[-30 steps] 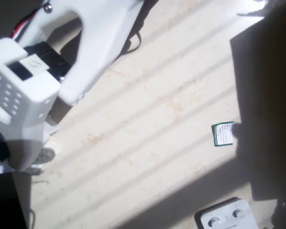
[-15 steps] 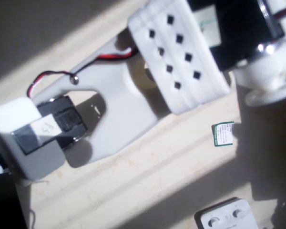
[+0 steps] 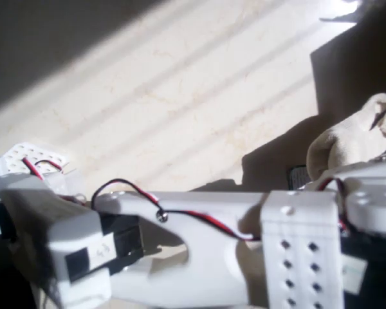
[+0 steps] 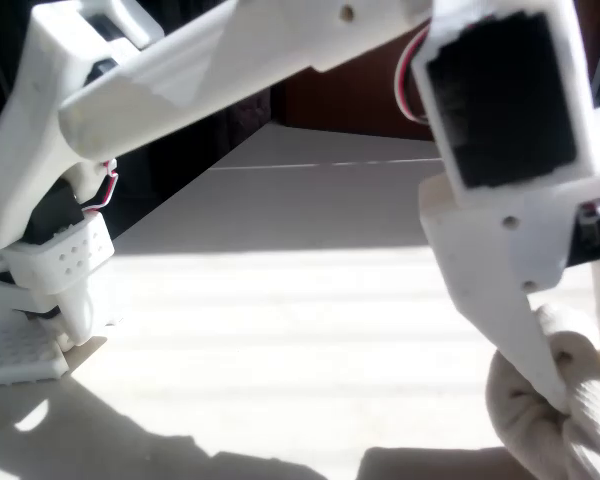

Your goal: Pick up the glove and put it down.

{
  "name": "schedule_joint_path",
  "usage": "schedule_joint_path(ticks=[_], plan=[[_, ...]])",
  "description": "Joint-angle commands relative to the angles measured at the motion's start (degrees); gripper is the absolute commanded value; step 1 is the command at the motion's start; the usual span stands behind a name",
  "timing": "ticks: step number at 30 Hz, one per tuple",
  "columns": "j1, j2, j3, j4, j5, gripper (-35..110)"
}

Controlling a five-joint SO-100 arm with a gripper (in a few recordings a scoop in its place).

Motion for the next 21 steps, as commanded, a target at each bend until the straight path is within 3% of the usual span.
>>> schedule_joint_path(ticks=[1,21], plan=[[1.41,-1.58,-0.79,1.32,-0.79,0],[7.21,-12.48,-0.88,0.7,-1.05,0]])
